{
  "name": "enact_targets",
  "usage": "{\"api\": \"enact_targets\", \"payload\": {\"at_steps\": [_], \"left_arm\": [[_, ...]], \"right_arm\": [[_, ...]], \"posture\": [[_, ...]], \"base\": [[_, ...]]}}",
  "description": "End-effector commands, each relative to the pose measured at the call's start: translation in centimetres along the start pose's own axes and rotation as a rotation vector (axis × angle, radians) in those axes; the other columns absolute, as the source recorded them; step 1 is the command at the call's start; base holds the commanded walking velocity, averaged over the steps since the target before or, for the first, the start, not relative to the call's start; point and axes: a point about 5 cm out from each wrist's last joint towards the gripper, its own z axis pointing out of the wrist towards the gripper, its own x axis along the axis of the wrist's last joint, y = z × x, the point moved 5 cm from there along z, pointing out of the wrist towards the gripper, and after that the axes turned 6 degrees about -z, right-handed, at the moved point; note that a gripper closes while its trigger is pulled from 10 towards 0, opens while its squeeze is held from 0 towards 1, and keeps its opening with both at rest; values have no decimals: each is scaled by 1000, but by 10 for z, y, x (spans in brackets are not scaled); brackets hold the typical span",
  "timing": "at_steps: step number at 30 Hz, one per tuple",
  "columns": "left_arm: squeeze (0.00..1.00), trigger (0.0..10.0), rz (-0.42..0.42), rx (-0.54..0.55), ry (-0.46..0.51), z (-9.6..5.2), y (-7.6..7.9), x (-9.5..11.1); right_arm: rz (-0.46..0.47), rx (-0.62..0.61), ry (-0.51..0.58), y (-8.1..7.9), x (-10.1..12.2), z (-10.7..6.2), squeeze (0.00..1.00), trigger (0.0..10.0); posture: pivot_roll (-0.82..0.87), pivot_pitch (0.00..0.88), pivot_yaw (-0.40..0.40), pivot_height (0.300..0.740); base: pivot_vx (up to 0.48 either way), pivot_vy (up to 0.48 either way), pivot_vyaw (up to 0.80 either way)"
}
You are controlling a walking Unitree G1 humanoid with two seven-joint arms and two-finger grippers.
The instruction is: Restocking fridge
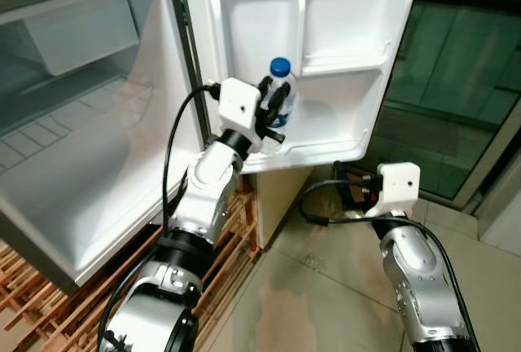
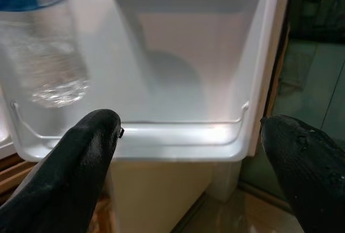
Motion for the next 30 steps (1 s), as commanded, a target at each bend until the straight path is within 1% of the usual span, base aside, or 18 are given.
{"api": "enact_targets", "payload": {"at_steps": [1,5,7,8,10,11,15,16,18,20,23,24,25,26,27,28,29,30], "left_arm": [[0,10000,90,-27,84,9,6,19],[0,10000,135,-23,119,9,9,22],[0,10000,143,0,123,11,5,21],[0,10000,144,5,125,11,5,20],[0,10000,176,20,121,10,1,18],[0,10000,213,29,112,8,-2,14],[0,10000,232,40,107,3,-5,9],[0,10000,273,37,86,1,-6,4],[0,10000,319,40,58,-4,-10,-5],[0,10000,333,49,52,-7,-12,-7],[0,10000,330,111,26,-12,-25,-14],[0,10000,332,179,-8,-15,-40,-18],[0,10000,332,179,-8,-15,-40,-18],[0,10000,331,209,-20,-16,-47,-19],[0,10000,330,287,-43,-19,-61,-21],[0,10000,330,287,-43,-19,-61,-21],[0,10000,333,308,-49,-21,-64,-22],[0,10000,313,355,-65,-23,-71,-25]], "right_arm": [[-27,31,21,-5,9,-3,0,10000],[-37,32,20,-3,12,-15,0,10000],[-57,43,4,-2,11,-26,0,10000],[-61,45,1,-2,11,-28,0,10000],[-64,46,-8,-1,10,-32,0,10000],[-70,46,-20,1,10,-36,0,10000],[-75,44,-36,3,11,-43,0,10000],[-83,49,-43,4,12,-47,0,10000],[-113,67,-45,4,16,-52,0,10000],[-121,67,-45,6,19,-55,0,10000],[-123,50,-62,14,21,-63,0,10000],[-128,52,-81,15,19,-67,0,10000],[-128,52,-81,15,19,-67,0,10000],[-129,53,-89,15,19,-69,0,10000],[-130,56,-102,15,18,-73,0,10000],[-130,56,-102,15,18,-73,0,10000],[-131,58,-107,15,18,-74,0,10000],[-131,59,-112,15,18,-75,0,10000]], "posture": [[-246,0,101,740],[-279,0,99,740],[-305,22,96,740],[-305,22,96,740],[-318,38,93,740],[-328,50,89,740],[-346,80,79,740],[-361,100,78,740],[-381,120,74,740],[-394,132,69,740],[-413,148,60,740],[-417,157,56,740],[-417,157,56,740],[-417,159,56,740],[-419,174,52,740],[-419,174,52,740],[-419,174,52,740],[-423,181,49,740]], "base": [[0,0,0],[0,0,0],[0,0,0],[0,0,0],[0,0,0],[0,0,0],[0,0,0],[0,0,0],[0,0,0],[0,0,0],[0,0,0],[0,0,0],[0,0,0],[0,0,0],[0,0,0],[0,0,0],[0,0,0],[0,0,0]]}}
